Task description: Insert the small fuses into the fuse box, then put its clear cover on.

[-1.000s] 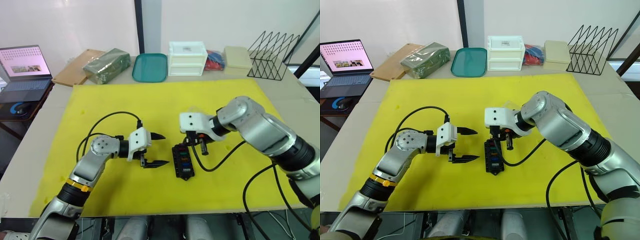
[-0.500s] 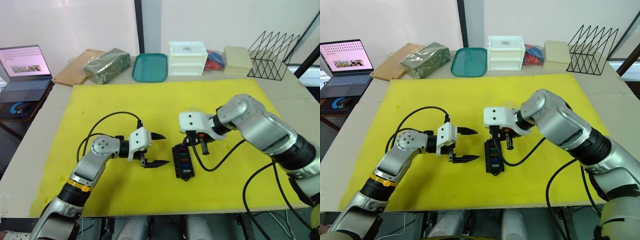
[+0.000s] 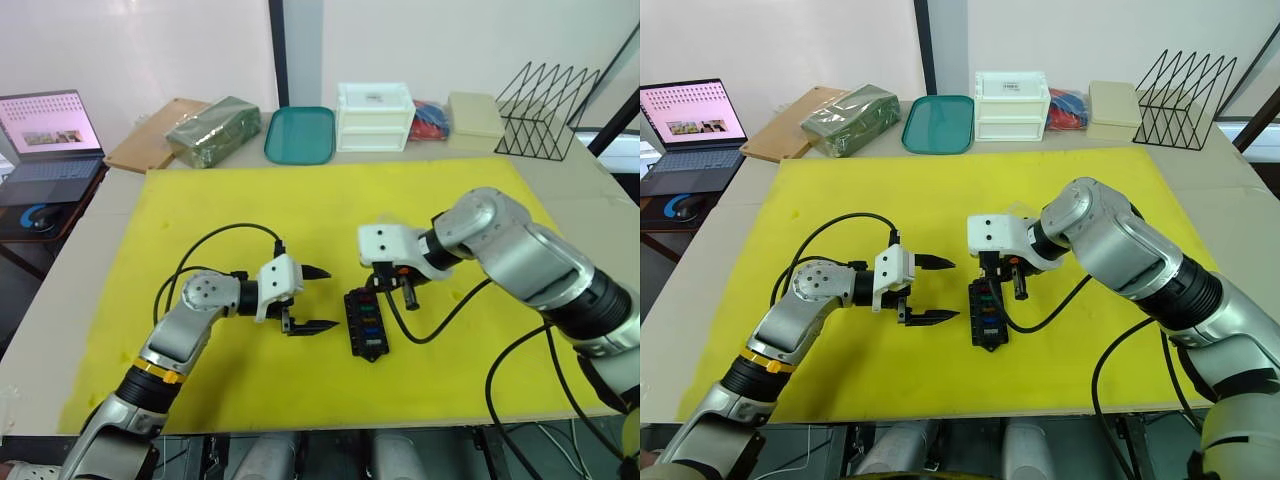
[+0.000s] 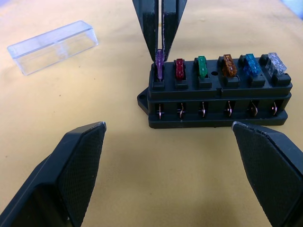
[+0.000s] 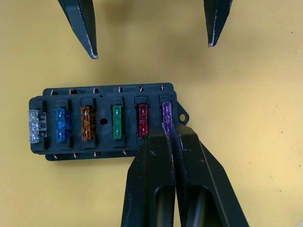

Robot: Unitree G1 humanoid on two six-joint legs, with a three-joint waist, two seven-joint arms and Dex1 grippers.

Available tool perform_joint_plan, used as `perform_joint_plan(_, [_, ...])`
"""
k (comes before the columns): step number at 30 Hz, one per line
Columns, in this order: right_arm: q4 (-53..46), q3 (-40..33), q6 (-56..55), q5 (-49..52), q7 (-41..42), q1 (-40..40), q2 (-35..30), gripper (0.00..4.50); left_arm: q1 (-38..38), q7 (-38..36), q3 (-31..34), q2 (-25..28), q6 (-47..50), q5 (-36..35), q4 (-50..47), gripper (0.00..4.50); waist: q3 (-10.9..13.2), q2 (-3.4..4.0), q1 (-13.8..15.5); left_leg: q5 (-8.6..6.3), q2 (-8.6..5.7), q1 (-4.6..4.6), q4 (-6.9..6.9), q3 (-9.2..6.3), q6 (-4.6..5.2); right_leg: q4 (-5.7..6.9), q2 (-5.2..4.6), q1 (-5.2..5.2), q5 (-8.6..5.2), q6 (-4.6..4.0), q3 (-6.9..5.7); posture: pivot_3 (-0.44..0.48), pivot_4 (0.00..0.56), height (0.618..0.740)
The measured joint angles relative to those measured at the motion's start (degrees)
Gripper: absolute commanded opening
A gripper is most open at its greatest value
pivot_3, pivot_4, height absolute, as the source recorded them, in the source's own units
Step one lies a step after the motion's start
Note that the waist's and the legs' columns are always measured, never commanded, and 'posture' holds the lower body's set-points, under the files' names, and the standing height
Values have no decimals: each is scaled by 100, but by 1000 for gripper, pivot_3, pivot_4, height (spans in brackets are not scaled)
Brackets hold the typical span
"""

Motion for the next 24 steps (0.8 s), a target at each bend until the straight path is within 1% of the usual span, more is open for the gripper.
perform_joint_plan(11, [29, 30, -85, -35, 18, 41, 4, 27, 0, 57, 0, 0, 0, 2, 0, 4500, 0, 0, 1, 0, 0, 0, 0, 0, 0, 0, 0, 0, 0, 0, 0, 0, 150, 740])
perform_joint_plan(24, [30, 146, -211, -310, 119, 28, 62, 27, 0, 75, 0, 0, -12, 43, 0, 4500, 0, 0, 0, 0, 0, 0, 0, 0, 0, 0, 0, 0, 0, 0, 0, 0, 150, 740])
